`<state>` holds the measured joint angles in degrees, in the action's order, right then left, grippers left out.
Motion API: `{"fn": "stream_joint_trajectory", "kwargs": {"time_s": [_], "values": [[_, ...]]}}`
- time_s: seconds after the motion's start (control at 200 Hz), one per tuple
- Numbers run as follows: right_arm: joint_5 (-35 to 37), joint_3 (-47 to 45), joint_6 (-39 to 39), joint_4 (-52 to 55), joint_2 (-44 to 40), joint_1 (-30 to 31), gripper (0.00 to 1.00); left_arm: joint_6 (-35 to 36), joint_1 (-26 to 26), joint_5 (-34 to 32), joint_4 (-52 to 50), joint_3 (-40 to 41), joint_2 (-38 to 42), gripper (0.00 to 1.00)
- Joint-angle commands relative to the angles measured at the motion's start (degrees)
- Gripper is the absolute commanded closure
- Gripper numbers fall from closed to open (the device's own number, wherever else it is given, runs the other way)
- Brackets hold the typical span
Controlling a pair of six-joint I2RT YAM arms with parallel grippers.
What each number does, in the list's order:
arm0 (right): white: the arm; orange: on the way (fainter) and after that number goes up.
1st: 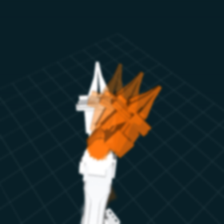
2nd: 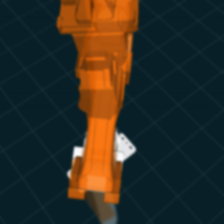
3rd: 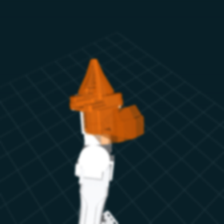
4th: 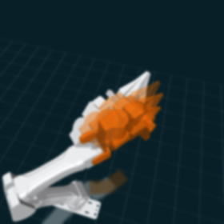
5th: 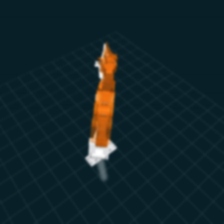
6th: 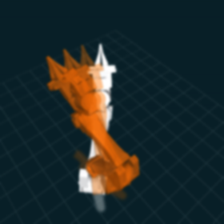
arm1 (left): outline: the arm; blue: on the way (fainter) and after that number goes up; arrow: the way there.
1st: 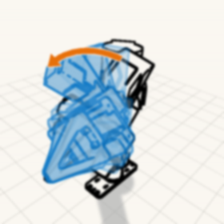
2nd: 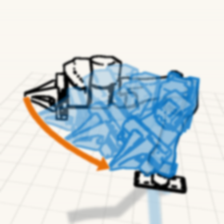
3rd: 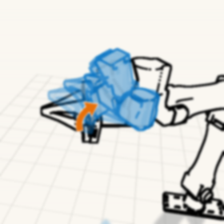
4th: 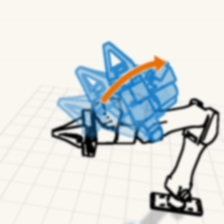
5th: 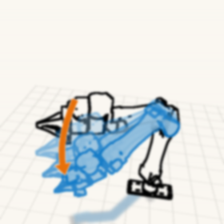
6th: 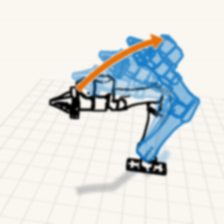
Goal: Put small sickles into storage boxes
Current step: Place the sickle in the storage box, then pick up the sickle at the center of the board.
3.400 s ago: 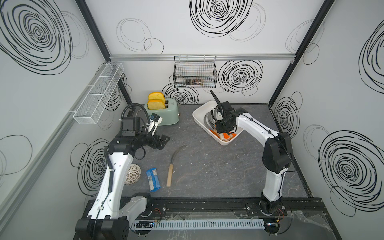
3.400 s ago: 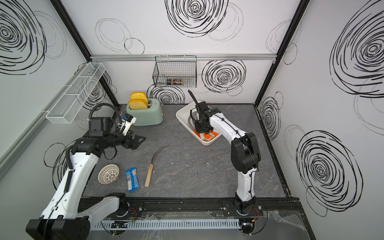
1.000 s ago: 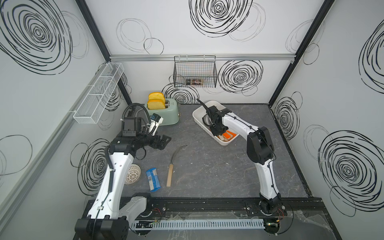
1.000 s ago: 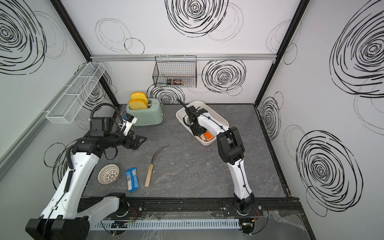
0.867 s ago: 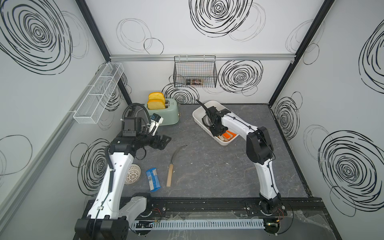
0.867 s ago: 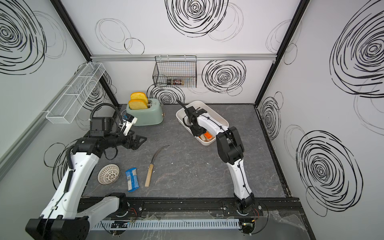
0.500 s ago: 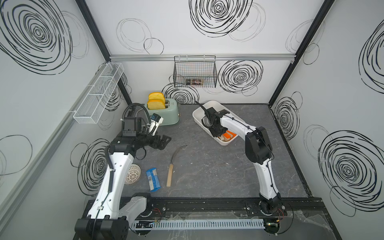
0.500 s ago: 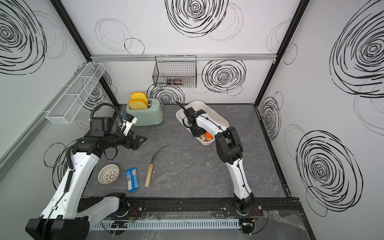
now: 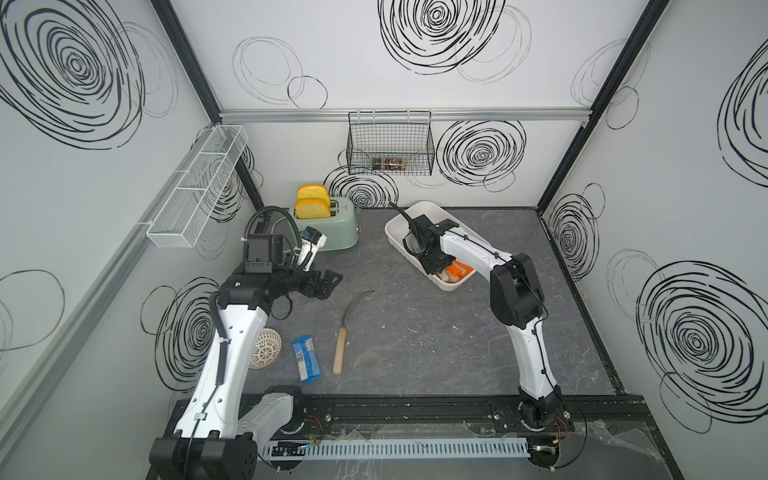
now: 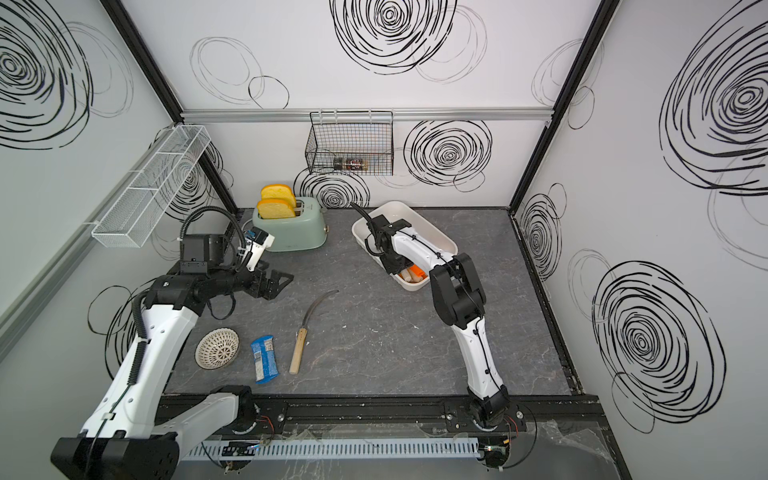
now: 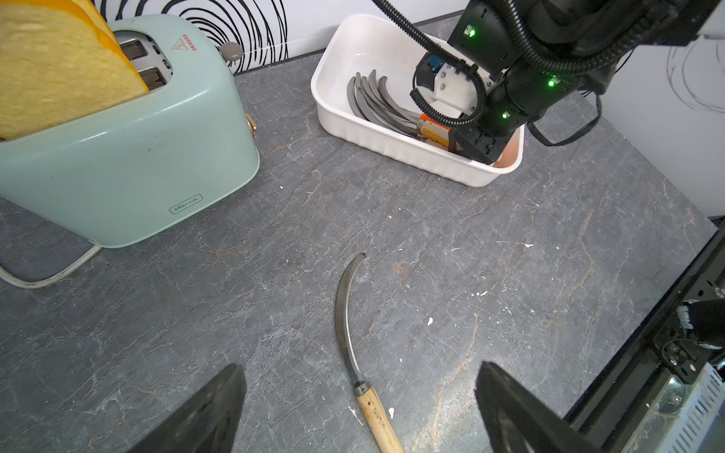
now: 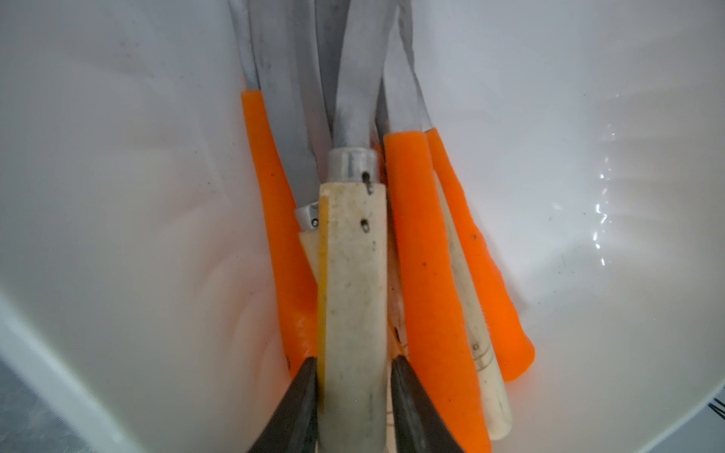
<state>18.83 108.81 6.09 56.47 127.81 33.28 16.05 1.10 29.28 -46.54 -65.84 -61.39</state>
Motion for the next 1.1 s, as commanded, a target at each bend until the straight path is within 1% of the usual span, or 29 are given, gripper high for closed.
{"fn": "stream_joint_trajectory", "kwargs": {"time_s": [0.0,0.15,0.335,0.545,0.63,0.791,0.921,0.996,1.096], "values": [[1.3,2.0,0.6,2.1,-3.1,0.5,0.65,-0.6,-0.4,-0.2,1.6,-0.9,0.5,0.04],[0.9,1.8,0.9,0.0,-6.5,0.4,0.63,-1.5,-0.4,-0.8,2.2,-1.0,0.3,0.04],[0.8,3.5,1.5,1.7,-6.8,0.3,0.63,-2.1,-0.4,-2.2,2.3,-1.4,0.4,0.04],[-1.6,3.4,4.5,1.0,-11.1,1.5,0.62,-4.1,-0.4,-4.9,3.1,-2.0,0.3,0.04],[-3.1,3.3,5.8,1.1,-12.8,2.3,0.59,-4.8,-0.3,-5.5,3.3,-2.3,0.2,0.04],[-4.8,1.5,8.8,0.6,-15.7,5.3,0.58,-6.0,-0.3,-6.7,3.9,-2.2,0.5,0.04],[-8.1,-1.8,13.0,-1.0,-18.0,8.6,0.57,-7.6,0.0,-9.2,4.7,-2.0,0.6,0.04],[-10.6,-4.5,15.8,-3.0,-19.4,11.2,0.56,-8.4,0.6,-10.6,5.0,-2.0,0.5,0.04],[-11.7,-9.1,20.7,-6.7,-20.9,15.7,0.55,-9.8,2.3,-12.3,5.5,-2.2,0.2,0.04]]}}
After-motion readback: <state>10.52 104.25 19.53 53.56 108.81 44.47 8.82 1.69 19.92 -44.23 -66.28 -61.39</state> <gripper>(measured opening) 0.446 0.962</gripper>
